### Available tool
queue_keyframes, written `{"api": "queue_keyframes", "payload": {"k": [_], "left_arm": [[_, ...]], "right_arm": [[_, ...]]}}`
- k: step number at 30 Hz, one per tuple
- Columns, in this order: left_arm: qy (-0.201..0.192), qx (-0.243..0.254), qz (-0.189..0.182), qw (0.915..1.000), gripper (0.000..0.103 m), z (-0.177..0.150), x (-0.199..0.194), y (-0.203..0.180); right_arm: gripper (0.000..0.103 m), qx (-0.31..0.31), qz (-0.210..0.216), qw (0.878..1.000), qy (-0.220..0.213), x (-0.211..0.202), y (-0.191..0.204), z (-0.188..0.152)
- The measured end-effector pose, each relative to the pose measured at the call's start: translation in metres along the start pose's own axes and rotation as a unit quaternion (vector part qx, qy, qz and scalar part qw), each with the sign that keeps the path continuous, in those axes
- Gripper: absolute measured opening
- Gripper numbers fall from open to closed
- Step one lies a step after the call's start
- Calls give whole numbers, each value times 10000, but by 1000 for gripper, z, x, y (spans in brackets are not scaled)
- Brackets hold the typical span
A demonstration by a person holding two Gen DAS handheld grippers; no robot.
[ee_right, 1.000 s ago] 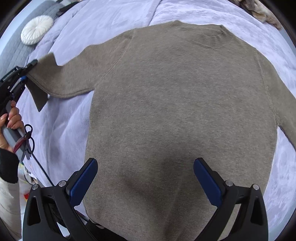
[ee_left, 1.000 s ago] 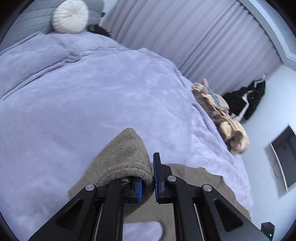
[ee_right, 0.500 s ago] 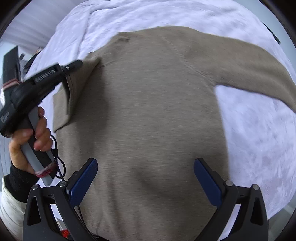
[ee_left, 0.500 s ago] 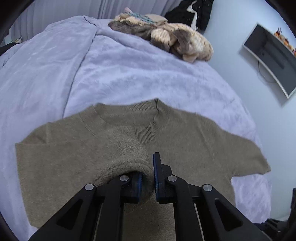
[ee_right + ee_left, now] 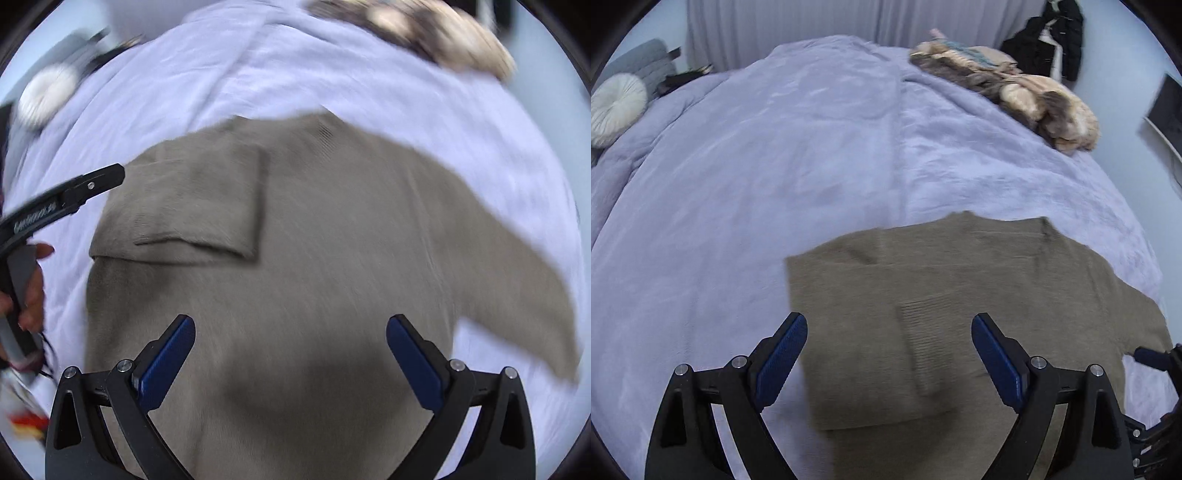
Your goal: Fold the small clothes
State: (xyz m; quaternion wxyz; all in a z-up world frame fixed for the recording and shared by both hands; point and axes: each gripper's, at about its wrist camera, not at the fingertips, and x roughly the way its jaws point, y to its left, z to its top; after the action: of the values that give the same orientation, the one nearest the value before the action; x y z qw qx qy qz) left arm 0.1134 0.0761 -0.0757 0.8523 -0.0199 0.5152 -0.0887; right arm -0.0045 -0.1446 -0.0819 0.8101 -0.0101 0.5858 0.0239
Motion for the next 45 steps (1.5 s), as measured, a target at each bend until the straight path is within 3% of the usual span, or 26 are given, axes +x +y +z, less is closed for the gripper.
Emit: {"api": "queue_keyframes", "payload": {"k": [2, 4, 6, 8, 9, 10, 13, 15, 17, 18, 21, 22, 24, 25, 26, 27, 29, 30, 32, 33, 35, 38, 40, 42, 44, 45], "left_arm": [[404, -526, 153, 9977, 91, 0, 22, 39], [769, -1004, 64, 9919, 91, -5, 43, 64], [1037, -1355, -126, 9853, 91, -13, 61, 77], [1187, -1442, -203, 9822, 91, -18, 73, 80], [1183, -1399, -183, 9829, 91, -18, 75, 79], [1183, -1360, -188, 9834, 91, -19, 77, 76], [1187, -1271, -268, 9844, 91, -17, 77, 69], [1203, -1225, -251, 9848, 91, -16, 79, 67], [1210, -1236, -240, 9846, 91, -18, 80, 67], [1210, -1236, -251, 9846, 91, -18, 80, 67], [1251, -1163, -262, 9849, 91, -15, 80, 68], [1283, -1133, -276, 9849, 91, -15, 80, 68], [1323, -1105, -269, 9847, 91, -14, 81, 68], [1341, -1101, -255, 9845, 91, -14, 80, 67], [1344, -1092, -273, 9845, 81, -12, 81, 65], [1331, -1067, -368, 9847, 57, -11, 79, 64], [1377, -984, -481, 9844, 30, -8, 77, 61], [1397, -945, -642, 9836, 9, -6, 75, 60], [1432, -845, -827, 9826, 9, 1, 71, 61], [1393, -745, -901, 9833, 9, 5, 66, 63], [1350, -513, -947, 9850, 9, 10, 61, 67], [1444, -159, -825, 9860, 9, 7, 69, 70], [1461, -174, -818, 9857, 10, 3, 76, 73], [1352, -263, -797, 9873, 10, 0, 75, 72], [1251, -240, -678, 9895, 10, -4, 65, 74], [1207, -167, -634, 9905, 10, -6, 61, 74]], "right_arm": [[103, -937, -399, 9945, -242, 13, 39, 23], [103, -1761, -808, 9803, -370, 32, 69, 33], [101, -2464, -1209, 9604, -478, 57, 98, 40], [88, -3008, -1686, 9371, -545, 79, 112, 41], [53, -3108, -1785, 9321, -528, 83, 111, 40], [9, -3030, -1672, 9374, -394, 89, 107, 46], [12, -1464, -601, 9861, -510, 67, 55, 67], [12, -87, 184, 9967, -783, 47, 4, 70], [12, 1302, 766, 9842, -922, 40, -50, 59], [13, 2129, 1095, 9669, -882, 43, -82, 46], [24, 3590, 1864, 9130, -533, 66, -138, 6], [45, 3721, 1916, 9072, -426, 71, -145, -4], [71, 3837, 2054, 8997, -342, 76, -148, -15], [71, 3940, 2218, 8911, -384, 78, -149, -19], [71, 4027, 2359, 8836, -385, 78, -149, -22], [71, 4145, 2486, 8746, -374, 82, -147, -24], [70, 4351, 2715, 8579, -332, 92, -140, -22], [64, 4373, 2777, 8549, -285, 95, -133, -20], [13, 4281, 2613, 8651, -103, 108, -121, -10], [6, 4234, 2384, 8740, 25, 110, -115, -4], [6, 4231, 2466, 8718, -80, 100, -109, -1], [6, 3927, 2342, 8892, -140, 84, -96, -6], [6, 3829, 2110, 8992, 181, 95, -87, -17], [4, 3967, 2102, 8933, 204, 105, -87, -30], [11, 4113, 2221, 8840, 87, 101, -90, -34], [18, 4061, 2177, 8875, 81, 97, -90, -33]]}}
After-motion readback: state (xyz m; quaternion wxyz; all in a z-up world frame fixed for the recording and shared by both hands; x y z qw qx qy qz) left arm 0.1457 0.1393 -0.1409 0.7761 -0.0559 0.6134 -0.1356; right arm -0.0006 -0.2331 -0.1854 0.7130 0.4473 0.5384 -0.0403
